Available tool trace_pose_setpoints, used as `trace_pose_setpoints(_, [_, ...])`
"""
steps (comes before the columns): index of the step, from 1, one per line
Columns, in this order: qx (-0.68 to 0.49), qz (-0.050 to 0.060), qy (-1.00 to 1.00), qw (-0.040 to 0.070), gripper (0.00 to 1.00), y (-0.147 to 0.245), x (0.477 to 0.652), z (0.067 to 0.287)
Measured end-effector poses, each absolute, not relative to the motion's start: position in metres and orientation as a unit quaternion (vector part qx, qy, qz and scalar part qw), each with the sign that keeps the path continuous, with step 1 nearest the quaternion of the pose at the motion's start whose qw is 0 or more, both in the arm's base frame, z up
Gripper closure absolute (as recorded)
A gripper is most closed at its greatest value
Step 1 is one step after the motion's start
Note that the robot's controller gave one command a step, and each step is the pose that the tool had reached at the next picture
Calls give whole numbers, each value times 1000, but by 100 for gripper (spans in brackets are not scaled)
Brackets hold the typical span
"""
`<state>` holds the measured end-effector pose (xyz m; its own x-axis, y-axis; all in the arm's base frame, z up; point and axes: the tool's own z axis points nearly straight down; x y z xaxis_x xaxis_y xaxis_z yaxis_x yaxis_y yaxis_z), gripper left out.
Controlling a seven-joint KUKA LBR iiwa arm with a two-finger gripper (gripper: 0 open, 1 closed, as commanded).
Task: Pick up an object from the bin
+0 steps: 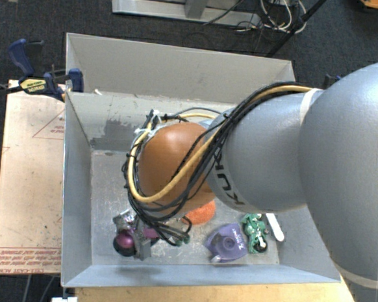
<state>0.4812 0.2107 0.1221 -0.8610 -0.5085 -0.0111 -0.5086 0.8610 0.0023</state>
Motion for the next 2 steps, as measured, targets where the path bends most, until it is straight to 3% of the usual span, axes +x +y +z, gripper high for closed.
trace_pose_setpoints(2, [-263,3,965,6,100,211,482,142])
